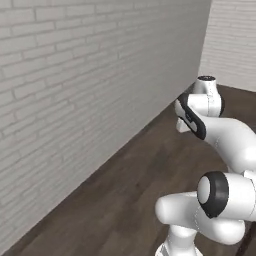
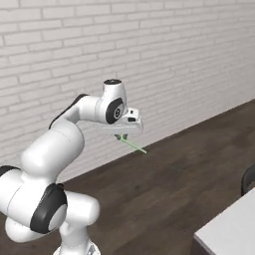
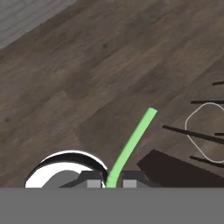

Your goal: Take a straw from the drawer in front and place it inside the glass cup on the dining counter.

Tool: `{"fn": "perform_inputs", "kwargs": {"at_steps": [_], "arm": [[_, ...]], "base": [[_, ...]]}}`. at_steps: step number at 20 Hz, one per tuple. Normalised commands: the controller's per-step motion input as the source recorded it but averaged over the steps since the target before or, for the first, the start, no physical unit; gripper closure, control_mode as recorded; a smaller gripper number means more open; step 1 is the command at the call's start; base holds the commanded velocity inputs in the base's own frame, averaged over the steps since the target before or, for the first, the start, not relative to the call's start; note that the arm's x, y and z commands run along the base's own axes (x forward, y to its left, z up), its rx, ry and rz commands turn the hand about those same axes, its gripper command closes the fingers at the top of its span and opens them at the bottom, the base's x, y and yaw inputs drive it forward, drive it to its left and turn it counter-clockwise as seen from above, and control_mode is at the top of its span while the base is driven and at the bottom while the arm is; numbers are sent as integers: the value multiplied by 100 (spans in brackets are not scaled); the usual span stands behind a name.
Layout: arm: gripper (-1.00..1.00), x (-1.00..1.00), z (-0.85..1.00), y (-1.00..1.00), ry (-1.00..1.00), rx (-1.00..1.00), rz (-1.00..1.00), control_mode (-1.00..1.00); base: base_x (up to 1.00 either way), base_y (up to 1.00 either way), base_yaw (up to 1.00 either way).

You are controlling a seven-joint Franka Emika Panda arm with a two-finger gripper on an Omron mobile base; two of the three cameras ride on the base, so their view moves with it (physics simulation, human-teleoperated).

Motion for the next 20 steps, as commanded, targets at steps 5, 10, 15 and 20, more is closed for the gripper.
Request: {"fn": "perform_inputs", "kwargs": {"at_steps": [5, 10, 15, 20], "arm": [[100, 0, 0, 0, 0, 0, 0, 100], [100, 0, 0, 0, 0, 0, 0, 100], [100, 0, 0, 0, 0, 0, 0, 100], [100, 0, 0, 0, 0, 0, 0, 100]], "base": [[100, 18, -47], [100, 18, -47], [100, 21, -46], [100, 25, -46]]}}
